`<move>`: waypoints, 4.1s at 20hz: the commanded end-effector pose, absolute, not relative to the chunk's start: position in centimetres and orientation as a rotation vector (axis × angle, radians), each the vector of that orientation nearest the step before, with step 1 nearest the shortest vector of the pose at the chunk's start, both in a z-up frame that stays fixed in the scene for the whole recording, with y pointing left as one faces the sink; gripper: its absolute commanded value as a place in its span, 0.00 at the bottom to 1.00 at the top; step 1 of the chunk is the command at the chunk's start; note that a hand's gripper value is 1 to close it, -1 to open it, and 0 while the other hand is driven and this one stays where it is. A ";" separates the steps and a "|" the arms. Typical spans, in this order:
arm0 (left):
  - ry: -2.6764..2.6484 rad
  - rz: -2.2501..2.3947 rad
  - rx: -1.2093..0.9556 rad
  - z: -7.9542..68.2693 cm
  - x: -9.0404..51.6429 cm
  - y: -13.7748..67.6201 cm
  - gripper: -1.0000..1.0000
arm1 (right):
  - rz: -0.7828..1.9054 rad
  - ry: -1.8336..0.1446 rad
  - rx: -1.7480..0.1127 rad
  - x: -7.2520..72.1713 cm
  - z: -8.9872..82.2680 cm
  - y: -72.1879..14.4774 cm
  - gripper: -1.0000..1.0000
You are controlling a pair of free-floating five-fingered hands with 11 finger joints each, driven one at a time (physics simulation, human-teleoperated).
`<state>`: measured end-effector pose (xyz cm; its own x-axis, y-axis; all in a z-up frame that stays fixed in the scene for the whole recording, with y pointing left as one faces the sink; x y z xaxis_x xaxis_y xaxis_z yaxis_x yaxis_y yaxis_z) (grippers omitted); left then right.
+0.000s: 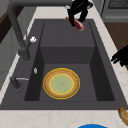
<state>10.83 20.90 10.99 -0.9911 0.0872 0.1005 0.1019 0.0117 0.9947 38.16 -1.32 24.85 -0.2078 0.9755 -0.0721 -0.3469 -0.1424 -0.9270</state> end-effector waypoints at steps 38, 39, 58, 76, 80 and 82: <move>-2.227 -2.191 -0.208 11.0 10.8 20.9 0.50 | 1.511 -1.240 -0.937 40.3 -0.8 13.2 1.00; -2.227 -2.191 -0.208 11.0 10.8 20.9 0.50 | 1.499 -1.235 -0.939 40.7 -1.3 13.2 1.00; -2.227 -2.191 -0.208 11.0 10.8 20.9 0.50 | 1.429 -1.283 -0.947 47.9 -12.0 16.1 1.00; -2.227 -2.191 -0.208 11.0 10.8 20.9 0.50 | 1.434 -1.207 -1.035 45.9 -5.4 16.9 0.00; -2.227 -2.191 -0.208 11.0 10.8 20.9 0.50 | 1.429 -1.209 -1.018 45.2 -3.1 16.6 0.00; -2.227 -2.191 -0.208 11.0 10.8 20.9 0.50 | 1.429 -1.214 -1.016 44.7 -2.0 16.2 0.00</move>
